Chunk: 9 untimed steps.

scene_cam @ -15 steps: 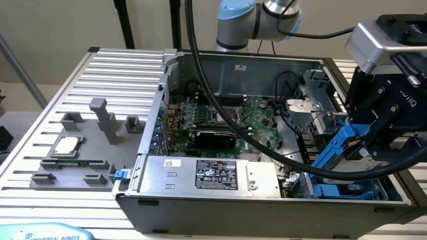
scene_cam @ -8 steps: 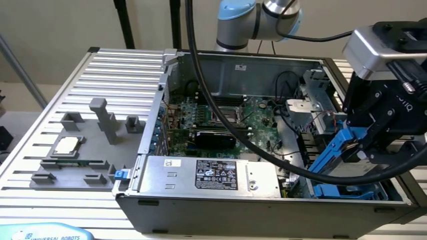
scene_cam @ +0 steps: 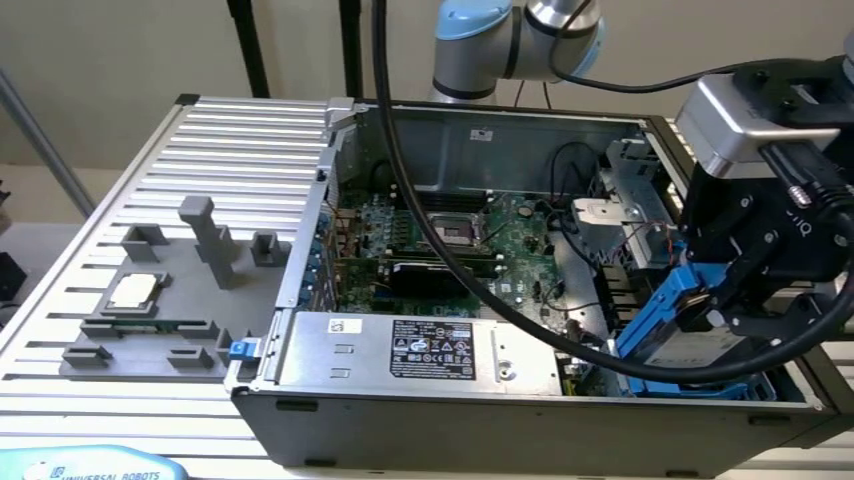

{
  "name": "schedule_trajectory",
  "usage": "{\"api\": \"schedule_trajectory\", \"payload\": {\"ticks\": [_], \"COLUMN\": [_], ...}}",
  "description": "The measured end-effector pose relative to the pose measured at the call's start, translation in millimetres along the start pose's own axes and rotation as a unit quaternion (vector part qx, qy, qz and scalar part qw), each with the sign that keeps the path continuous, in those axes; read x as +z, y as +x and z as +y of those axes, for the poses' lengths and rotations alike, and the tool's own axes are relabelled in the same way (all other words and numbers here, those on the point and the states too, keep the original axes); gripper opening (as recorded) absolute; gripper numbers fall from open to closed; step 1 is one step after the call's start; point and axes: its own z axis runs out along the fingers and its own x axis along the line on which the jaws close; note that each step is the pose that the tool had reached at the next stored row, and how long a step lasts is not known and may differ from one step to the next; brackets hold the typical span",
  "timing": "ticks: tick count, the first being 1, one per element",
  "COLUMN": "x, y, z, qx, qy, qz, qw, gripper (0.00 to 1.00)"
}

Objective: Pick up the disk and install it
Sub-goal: 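Insert the disk into the insertion slot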

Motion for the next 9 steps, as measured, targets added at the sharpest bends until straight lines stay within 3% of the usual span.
{"api": "schedule_trajectory", "payload": {"ticks": [9], "x": [13.1], "y": [0.8], "z": [-0.4], "qx": [-0.001], "qy": [-0.0001], "qz": [0.0], "qw": [1.0], "gripper": [0.33]}}
